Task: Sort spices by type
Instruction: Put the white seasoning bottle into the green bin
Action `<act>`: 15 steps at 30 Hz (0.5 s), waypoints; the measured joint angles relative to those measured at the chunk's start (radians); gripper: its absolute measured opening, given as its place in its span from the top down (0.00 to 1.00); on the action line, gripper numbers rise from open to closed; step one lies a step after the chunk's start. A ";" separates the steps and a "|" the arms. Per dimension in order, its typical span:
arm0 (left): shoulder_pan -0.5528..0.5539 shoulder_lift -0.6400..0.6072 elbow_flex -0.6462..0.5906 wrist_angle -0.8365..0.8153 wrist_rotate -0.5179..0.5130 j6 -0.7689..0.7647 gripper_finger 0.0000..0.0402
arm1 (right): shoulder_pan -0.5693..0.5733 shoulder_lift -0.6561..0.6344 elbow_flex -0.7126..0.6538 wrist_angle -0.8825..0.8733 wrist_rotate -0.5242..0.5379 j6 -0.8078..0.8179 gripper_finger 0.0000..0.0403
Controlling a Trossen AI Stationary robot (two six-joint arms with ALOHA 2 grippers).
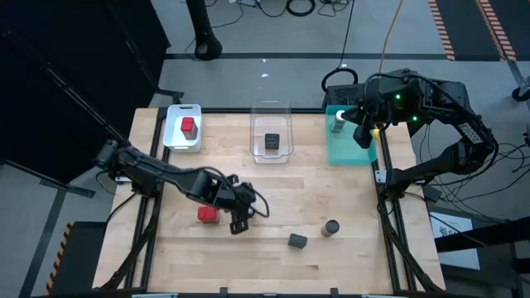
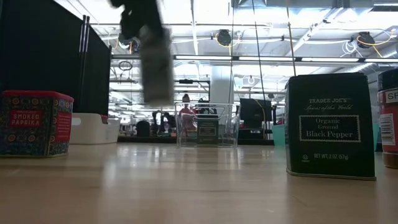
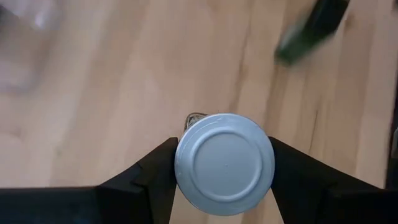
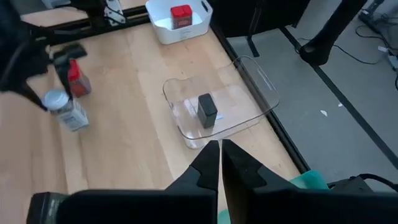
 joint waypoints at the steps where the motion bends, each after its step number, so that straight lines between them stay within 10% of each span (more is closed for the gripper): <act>1: 0.012 -0.013 0.015 0.001 -0.015 0.002 0.47 | 0.006 0.000 0.000 0.000 -0.015 -0.011 1.00; 15: 0.196 -0.056 0.249 0.209 -0.127 0.163 0.47 | 0.146 -0.026 0.000 -0.062 -0.073 -0.068 1.00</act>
